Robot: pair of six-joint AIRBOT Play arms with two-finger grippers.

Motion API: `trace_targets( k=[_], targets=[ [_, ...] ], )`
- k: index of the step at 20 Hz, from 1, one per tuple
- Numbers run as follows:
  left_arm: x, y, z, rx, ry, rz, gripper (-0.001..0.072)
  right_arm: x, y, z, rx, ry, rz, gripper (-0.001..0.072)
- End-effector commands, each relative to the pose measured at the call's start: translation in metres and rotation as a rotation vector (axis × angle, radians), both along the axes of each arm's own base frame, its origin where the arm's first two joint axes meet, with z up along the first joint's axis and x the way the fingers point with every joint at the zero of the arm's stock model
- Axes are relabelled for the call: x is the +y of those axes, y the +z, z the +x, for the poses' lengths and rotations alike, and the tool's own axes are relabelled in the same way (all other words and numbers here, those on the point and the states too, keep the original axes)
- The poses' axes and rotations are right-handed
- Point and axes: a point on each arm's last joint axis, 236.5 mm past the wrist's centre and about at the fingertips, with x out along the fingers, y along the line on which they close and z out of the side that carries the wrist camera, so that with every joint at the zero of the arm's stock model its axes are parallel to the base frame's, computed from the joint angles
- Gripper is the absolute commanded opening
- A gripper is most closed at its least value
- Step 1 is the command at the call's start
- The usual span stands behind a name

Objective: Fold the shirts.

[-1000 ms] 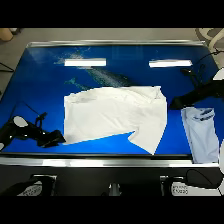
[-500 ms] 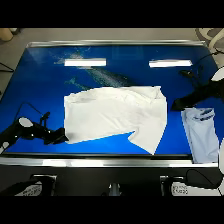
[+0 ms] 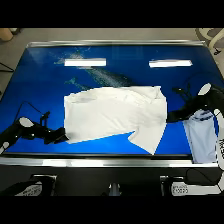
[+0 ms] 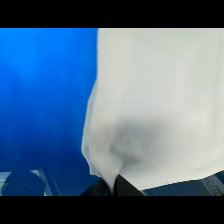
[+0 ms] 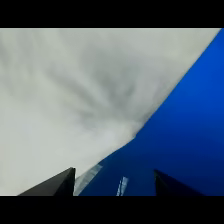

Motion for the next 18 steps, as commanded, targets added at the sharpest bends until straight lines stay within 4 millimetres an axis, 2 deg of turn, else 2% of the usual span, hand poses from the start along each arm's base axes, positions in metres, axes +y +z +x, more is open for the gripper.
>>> trace_targets(
  k=[1,5,7,9,11,12,13,14,15,16,17,18],
  targets=[
    [-0.002,0.001,-0.002,0.007,-0.006,-0.008,0.0026,0.005,-0.031,0.001,0.047,-0.066,0.024,0.0496],
    [-0.002,0.002,-0.002,0.002,-0.015,-0.009,0.0026,0.02,-0.046,0.001,0.093,-0.102,0.094,0.0466],
    [-0.002,0.002,-0.002,0.001,-0.015,-0.008,0.0026,0.024,-0.047,0.012,0.058,-0.133,0.116,0.0297],
    [-0.001,0.003,0.001,-0.012,-0.026,-0.008,0.0026,0.024,-0.047,0.024,0.013,-0.155,0.117,0.0046],
    [0.001,0.015,0.015,-0.07,-0.039,0.003,0.0025,0.022,-0.035,0.034,-0.036,-0.128,0.113,0.0016],
    [0.004,0.03,0.029,-0.128,-0.039,0.013,0.0025,0.02,-0.018,0.044,-0.095,-0.094,0.107,0.0015],
    [0.008,0.057,0.051,-0.225,-0.042,0.033,0.0024,0.016,0.011,0.06,-0.193,-0.067,0.089,0.0015],
    [0.013,0.097,0.077,-0.358,-0.045,0.062,0.0024,0.01,0.053,0.081,-0.328,-0.054,0.056,0.0015],
    [0.021,0.148,0.102,-0.505,-0.046,0.104,0.0024,0.004,0.105,0.101,-0.485,-0.043,0.015,0.0015],
    [0.028,0.217,0.124,-0.688,-0.039,0.155,0.0024,-0.001,0.17,0.115,-0.666,-0.021,-0.033,0.0015],
    [0.035,0.295,0.136,-0.881,-0.022,0.205,0.0024,-0.005,0.253,0.119,-0.884,-0.014,-0.096,0.0015],
    [0.041,0.389,0.135,-1.109,0.011,0.259,0.0025,-0.007,0.344,0.11,-1.123,-0.029,-0.163,0.0015]
  ],
)
